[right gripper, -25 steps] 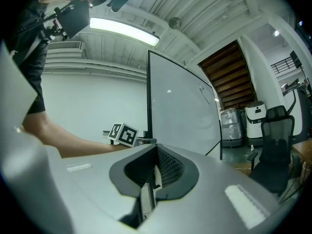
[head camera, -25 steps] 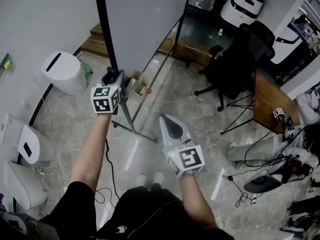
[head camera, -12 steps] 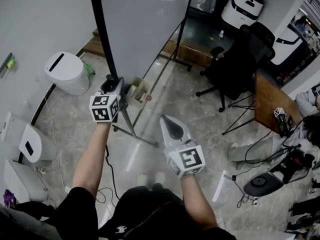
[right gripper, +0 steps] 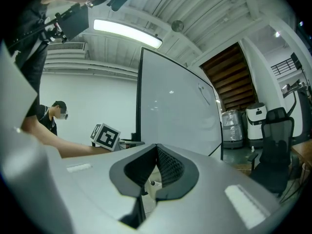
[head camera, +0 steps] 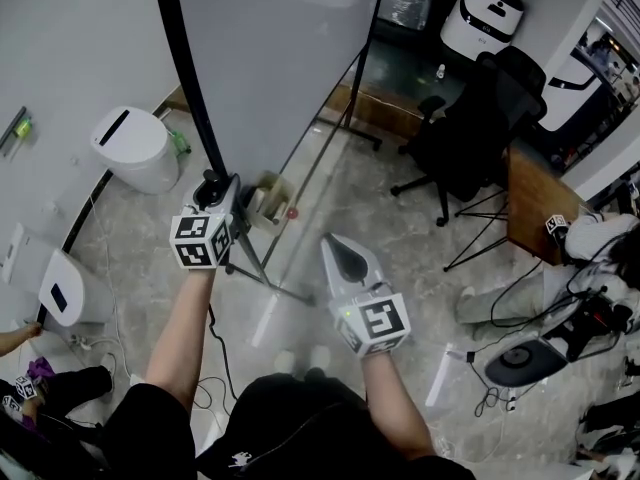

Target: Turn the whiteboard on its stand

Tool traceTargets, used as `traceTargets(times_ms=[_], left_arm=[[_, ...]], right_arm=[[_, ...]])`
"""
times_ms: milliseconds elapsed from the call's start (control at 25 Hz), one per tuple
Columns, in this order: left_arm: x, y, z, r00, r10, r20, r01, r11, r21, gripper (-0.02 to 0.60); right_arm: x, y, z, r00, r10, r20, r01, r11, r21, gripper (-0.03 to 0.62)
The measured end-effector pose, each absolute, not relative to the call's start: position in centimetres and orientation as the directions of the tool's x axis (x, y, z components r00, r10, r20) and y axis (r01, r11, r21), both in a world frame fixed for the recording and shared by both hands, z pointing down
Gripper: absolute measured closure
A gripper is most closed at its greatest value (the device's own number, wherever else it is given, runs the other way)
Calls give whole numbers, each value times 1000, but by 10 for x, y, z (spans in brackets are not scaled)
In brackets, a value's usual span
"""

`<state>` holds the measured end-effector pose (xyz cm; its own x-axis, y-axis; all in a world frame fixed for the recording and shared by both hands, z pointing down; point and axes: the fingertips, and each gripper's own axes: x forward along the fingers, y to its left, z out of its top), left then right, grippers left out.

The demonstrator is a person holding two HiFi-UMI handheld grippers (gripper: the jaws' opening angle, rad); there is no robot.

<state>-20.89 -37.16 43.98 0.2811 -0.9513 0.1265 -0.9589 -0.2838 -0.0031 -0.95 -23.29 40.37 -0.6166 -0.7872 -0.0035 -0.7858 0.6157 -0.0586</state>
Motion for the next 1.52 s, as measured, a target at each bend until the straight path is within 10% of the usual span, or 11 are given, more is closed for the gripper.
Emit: traceTargets(times_ms=[1520], left_arm=[[-187,-300,344,309,-948,-77,-951,-306,-50,326]], right_arm=[[17,-221,398,-591,-804,-56,-799,594,-92,585]])
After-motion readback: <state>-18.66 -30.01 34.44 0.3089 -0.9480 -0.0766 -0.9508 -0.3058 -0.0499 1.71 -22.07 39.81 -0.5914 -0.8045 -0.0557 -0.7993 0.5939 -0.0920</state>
